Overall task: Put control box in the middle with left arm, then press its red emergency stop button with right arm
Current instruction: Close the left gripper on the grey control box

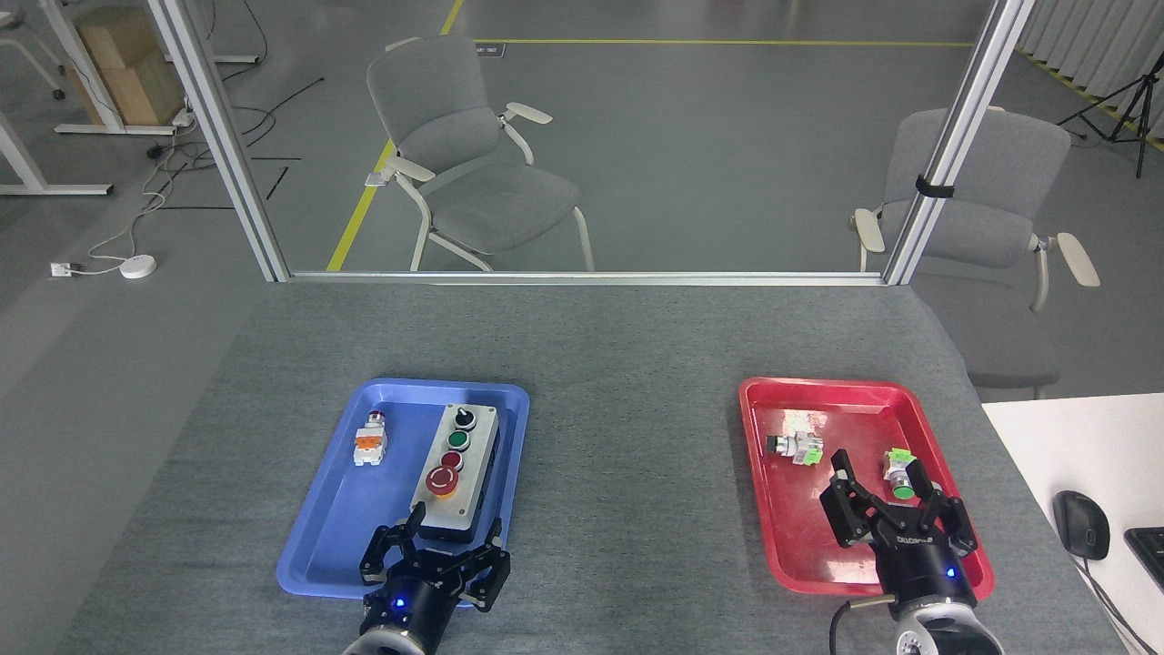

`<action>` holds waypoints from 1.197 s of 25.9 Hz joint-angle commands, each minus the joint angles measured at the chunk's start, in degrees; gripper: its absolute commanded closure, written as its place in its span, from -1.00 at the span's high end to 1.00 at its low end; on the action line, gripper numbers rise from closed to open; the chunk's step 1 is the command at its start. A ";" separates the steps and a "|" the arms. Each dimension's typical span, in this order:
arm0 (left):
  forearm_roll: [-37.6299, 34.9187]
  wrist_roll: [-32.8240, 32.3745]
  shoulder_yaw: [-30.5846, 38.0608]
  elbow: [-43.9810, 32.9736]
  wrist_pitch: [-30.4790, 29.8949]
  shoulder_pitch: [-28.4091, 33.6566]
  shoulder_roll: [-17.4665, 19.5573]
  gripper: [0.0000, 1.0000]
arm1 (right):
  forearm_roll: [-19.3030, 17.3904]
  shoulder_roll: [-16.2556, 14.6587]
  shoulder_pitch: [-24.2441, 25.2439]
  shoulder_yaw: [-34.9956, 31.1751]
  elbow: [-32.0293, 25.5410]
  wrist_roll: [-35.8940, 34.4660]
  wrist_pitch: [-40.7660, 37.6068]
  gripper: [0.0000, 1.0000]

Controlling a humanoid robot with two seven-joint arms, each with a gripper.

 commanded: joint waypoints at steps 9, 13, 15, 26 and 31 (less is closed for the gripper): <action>0.84 -0.09 0.45 6.79 0.28 -2.85 -0.13 0.98 | 0.00 -0.09 -0.11 -0.02 0.05 -0.02 0.00 1.00; 0.92 0.17 1.51 6.61 0.28 -3.11 0.40 0.98 | 0.00 -0.09 -0.19 -0.02 0.05 -0.02 0.00 1.00; 0.84 0.17 2.74 6.70 0.19 -3.20 0.57 0.98 | 0.00 -0.09 -0.19 -0.02 0.05 -0.02 0.00 1.00; 0.92 0.52 3.09 17.07 0.28 -10.49 0.31 0.98 | -0.26 -0.09 -0.37 -0.02 0.05 0.07 0.00 1.00; 0.92 0.52 3.00 20.68 0.28 -12.69 -0.75 0.98 | -0.35 0.09 -0.46 0.07 0.05 0.07 0.00 1.00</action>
